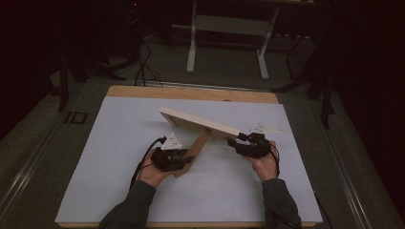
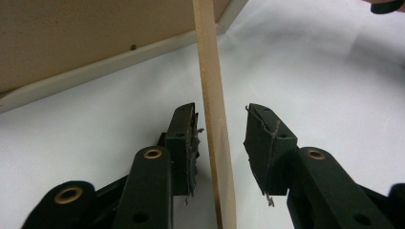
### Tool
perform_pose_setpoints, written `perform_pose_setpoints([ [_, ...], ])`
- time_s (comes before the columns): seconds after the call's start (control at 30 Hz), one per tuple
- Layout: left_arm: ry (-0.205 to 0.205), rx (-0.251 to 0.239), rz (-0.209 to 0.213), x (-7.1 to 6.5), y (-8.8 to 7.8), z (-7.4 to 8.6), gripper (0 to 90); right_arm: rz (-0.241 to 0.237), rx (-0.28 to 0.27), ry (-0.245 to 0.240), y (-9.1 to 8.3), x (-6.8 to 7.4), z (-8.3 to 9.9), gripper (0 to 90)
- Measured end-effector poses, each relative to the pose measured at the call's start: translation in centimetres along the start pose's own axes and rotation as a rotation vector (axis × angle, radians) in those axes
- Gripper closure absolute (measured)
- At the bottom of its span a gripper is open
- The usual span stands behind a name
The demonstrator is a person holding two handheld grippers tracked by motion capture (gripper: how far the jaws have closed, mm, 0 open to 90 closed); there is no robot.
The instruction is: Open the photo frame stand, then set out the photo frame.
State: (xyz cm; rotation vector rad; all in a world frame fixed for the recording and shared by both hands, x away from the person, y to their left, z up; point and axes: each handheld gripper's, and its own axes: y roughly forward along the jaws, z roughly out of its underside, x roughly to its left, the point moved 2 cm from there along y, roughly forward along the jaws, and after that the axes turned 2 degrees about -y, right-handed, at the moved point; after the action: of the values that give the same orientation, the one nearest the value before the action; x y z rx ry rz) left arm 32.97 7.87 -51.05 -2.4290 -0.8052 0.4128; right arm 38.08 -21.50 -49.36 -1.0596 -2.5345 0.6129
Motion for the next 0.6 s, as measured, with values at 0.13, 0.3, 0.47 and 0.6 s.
perform_pose_setpoints([
  [0.13, -0.004, -0.002, -0.005, 0.12, -0.08, -0.03, 62.9, 0.001, 0.017, 0.0, -0.03, -0.12, 0.1, 44.4],
  [0.3, -0.012, -0.015, -0.012, 0.24, -0.24, -0.09, 62.1, 0.003, 0.027, 0.0, 0.02, -0.12, 0.43, 44.1],
  [0.47, -0.013, -0.021, -0.018, 0.36, -0.5, -0.17, 61.8, 0.001, 0.035, 0.003, 0.05, 0.03, 0.73, 44.1],
  [0.6, -0.015, -0.029, -0.022, 0.48, -0.67, -0.26, 61.6, 0.002, 0.037, 0.004, 0.04, -0.01, 0.93, 44.1],
])
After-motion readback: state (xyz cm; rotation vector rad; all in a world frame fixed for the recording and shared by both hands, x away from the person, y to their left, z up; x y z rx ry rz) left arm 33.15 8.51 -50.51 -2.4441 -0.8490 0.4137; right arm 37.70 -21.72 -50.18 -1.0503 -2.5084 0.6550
